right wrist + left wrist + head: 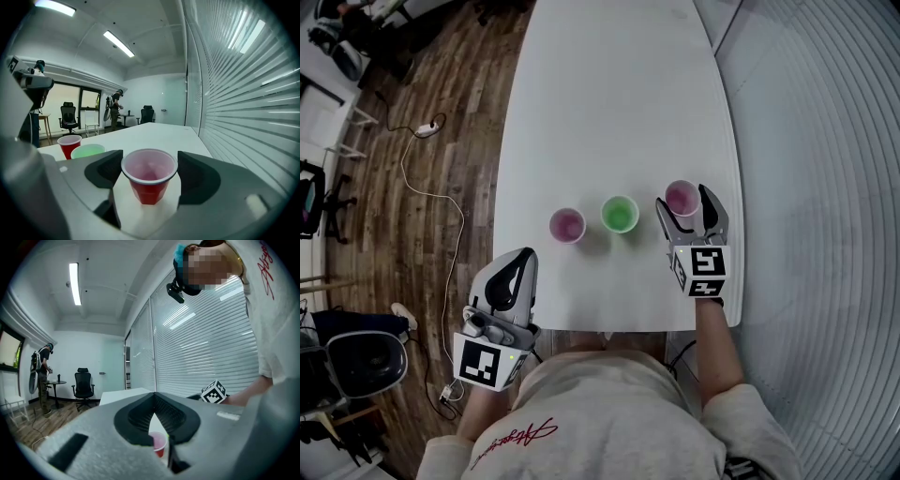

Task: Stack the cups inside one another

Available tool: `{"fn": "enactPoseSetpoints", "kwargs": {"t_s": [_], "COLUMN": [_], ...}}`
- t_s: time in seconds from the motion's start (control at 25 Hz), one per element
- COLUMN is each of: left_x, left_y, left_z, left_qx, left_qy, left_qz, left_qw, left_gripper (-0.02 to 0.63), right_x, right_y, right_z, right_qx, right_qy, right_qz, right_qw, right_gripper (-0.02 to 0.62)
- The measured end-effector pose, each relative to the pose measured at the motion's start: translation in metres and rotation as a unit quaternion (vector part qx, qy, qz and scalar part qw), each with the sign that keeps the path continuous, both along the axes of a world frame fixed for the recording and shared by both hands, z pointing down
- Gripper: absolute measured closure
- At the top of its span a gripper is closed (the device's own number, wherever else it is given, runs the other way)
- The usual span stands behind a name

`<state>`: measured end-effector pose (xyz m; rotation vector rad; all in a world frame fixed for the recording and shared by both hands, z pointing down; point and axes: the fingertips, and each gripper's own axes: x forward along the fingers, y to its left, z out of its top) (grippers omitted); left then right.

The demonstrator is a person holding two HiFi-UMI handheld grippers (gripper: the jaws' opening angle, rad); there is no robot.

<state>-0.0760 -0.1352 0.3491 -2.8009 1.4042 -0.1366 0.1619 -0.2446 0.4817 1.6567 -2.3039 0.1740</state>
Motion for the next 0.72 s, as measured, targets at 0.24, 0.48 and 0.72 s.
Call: {"fn": "enactPoseSetpoints", "kwargs": {"t_s": [0.24, 0.48, 0.72], "left_x": [-0.006, -0.006, -0.003], "left_y": [0.005, 0.006, 0.001], "left_z": [-0.004, -0.006, -0.007], "left_qx": [0.005, 0.007, 0.009], "left_qy": [0.007, 0.013, 0.019], "left_qz": [0.001, 0.006, 0.007], "left_qw": [1.0000, 0.9999, 0.9997], "left_gripper": [0.611, 0.611, 0.611], "right_x": [-0.009, -0.019, -0.028], "right_y": [0.017, 0.032, 0.035], "right_z": [-0.015, -0.036, -0.059], "right_qx": [0.010, 0.022, 0.042], "right_qy": [-0.002, -0.009, 0.000], "right_qz": [-0.005, -0.020, -0.037], "right_qw": [1.000, 1.000, 0.998], "right_gripper": [0.236, 0.236, 0.236]}}
